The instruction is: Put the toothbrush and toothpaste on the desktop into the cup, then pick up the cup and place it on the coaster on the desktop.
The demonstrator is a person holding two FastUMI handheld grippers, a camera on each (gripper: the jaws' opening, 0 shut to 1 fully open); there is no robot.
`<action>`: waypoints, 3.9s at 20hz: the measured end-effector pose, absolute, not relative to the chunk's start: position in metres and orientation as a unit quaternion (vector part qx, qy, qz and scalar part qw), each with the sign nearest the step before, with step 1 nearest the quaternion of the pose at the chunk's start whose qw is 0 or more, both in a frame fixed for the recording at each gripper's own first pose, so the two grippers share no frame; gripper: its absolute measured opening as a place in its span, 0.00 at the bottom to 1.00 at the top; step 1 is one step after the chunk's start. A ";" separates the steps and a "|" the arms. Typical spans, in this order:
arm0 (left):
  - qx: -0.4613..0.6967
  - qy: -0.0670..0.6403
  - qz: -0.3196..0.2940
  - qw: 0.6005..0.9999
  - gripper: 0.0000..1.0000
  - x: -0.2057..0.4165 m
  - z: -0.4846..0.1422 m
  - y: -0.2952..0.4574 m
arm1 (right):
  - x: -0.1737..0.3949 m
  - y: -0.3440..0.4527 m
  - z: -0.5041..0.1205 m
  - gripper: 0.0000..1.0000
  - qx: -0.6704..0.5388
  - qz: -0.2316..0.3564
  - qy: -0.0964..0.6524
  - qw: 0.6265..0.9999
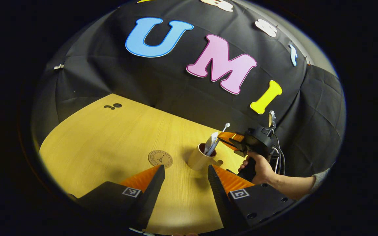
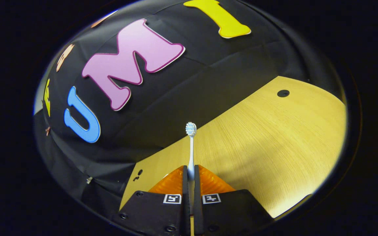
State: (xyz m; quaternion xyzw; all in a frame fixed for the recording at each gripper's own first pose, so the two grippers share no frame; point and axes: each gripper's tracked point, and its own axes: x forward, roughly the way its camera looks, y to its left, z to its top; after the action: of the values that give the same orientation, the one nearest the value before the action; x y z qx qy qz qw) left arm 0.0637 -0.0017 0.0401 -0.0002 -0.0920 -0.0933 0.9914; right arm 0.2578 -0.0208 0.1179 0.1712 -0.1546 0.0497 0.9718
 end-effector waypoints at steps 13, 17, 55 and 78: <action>0.002 -0.082 -0.096 0.992 0.83 0.070 0.036 0.003 | 0.255 -0.014 0.083 0.19 0.101 0.046 -0.125 0.986; -0.003 -0.087 -0.098 0.991 0.83 0.070 0.038 0.001 | 0.233 -0.011 0.080 0.32 0.092 0.074 -0.114 0.986; -0.066 -0.098 -0.036 0.992 0.83 0.044 0.003 0.056 | 0.249 0.003 -0.034 0.51 -0.188 0.013 0.250 0.950; -0.094 -0.088 -0.028 0.991 0.83 0.061 0.009 0.088 | 0.271 0.001 -0.041 0.30 -0.200 -0.037 0.275 0.940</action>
State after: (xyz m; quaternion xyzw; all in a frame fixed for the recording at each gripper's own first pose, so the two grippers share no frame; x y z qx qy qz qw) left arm 0.0609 0.0882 0.0090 -0.0936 -0.0877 -0.0282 0.9913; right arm 0.2709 0.0012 -0.0412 -0.1997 0.2746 -0.0365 0.9399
